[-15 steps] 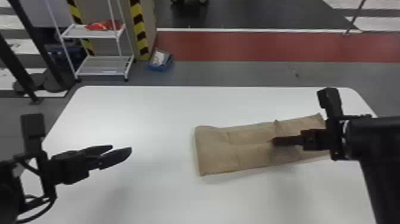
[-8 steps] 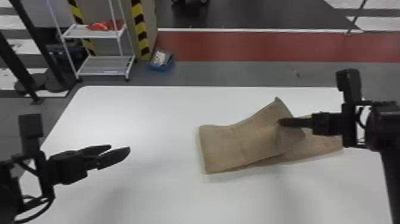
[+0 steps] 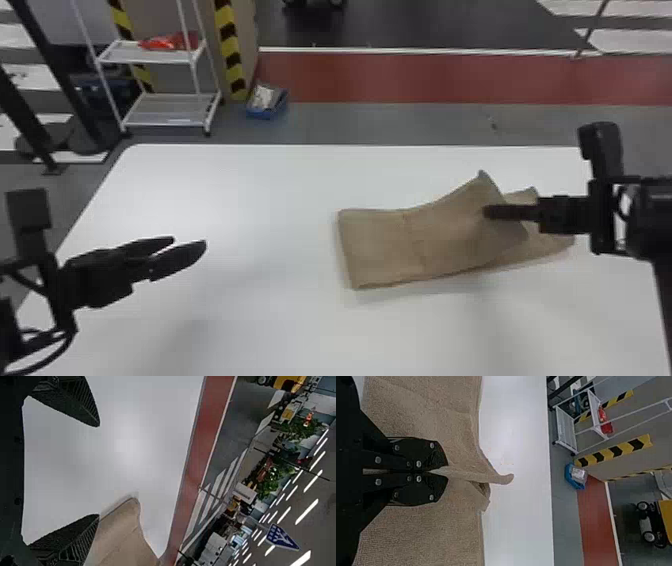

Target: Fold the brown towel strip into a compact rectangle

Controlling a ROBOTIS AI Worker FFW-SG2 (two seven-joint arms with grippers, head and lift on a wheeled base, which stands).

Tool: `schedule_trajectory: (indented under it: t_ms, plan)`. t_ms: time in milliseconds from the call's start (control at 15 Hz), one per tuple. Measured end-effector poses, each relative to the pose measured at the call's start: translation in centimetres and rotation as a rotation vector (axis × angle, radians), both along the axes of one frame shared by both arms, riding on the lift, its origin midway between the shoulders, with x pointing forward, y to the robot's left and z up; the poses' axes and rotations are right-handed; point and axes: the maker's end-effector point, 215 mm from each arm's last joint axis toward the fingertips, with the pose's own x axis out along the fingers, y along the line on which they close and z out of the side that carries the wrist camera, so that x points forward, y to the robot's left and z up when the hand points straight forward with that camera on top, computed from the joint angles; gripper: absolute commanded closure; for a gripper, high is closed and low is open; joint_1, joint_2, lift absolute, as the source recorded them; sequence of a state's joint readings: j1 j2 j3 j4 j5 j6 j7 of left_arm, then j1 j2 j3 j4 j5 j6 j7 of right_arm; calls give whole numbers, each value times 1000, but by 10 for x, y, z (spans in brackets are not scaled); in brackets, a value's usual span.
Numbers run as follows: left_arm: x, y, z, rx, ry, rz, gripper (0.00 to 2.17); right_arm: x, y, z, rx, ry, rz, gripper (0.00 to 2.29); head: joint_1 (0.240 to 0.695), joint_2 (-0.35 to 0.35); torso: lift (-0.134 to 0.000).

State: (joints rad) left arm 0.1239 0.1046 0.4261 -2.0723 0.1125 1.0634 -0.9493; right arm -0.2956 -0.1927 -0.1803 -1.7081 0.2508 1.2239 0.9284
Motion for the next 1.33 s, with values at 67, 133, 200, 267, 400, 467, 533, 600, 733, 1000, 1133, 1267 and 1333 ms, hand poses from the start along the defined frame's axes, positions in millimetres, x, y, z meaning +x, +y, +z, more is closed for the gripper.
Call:
schedule_trajectory:
  t_ms: [67,133,200,267,400,467,533,600,733,1000,1133,1267,1333]
  plan:
    - [1,0,1,4,-6,4,70,1,-6,8,19,-8,-16,1477,695,-21,-120]
    - [2,-2,1,2,-9,3,70,1,-11,16,31,-15,-30,1480,695,-33,-120]
    - [2,-5,1,-7,-13,0,70,-2,-18,15,31,-8,-42,1480,695,-41,-120]
    - [2,-10,0,-13,-19,-6,70,-5,-25,6,20,9,-50,1480,695,-50,-120]
    - [3,-16,-1,-11,-28,-15,70,-7,-32,3,24,15,-55,1480,695,-73,-120]
    - [3,-17,-2,-11,-27,-17,70,-7,-36,4,20,12,-59,1480,695,-77,-120]
    - [2,-18,-4,-11,-27,-18,70,-7,-42,1,3,13,-64,1477,695,-82,-120]
    - [1,-18,-6,-10,-26,-19,70,-5,-48,-3,-10,16,-69,1477,695,-89,-120]
    - [0,-16,-8,-5,-22,-15,70,4,-56,8,-10,0,-77,1477,695,-99,-120]
    - [0,-14,-13,-5,-24,-13,70,4,-67,3,-5,18,-83,1477,695,-107,-120]
    - [1,-13,-14,-5,-30,-13,70,4,-68,-11,-14,36,-80,1477,695,-109,-120]
    - [2,-12,-16,-3,-31,-8,70,7,-65,-1,61,18,-92,1480,695,-106,-120]
    - [3,-11,-16,-2,-32,-7,70,11,-66,15,103,-5,-106,1477,695,-104,-120]
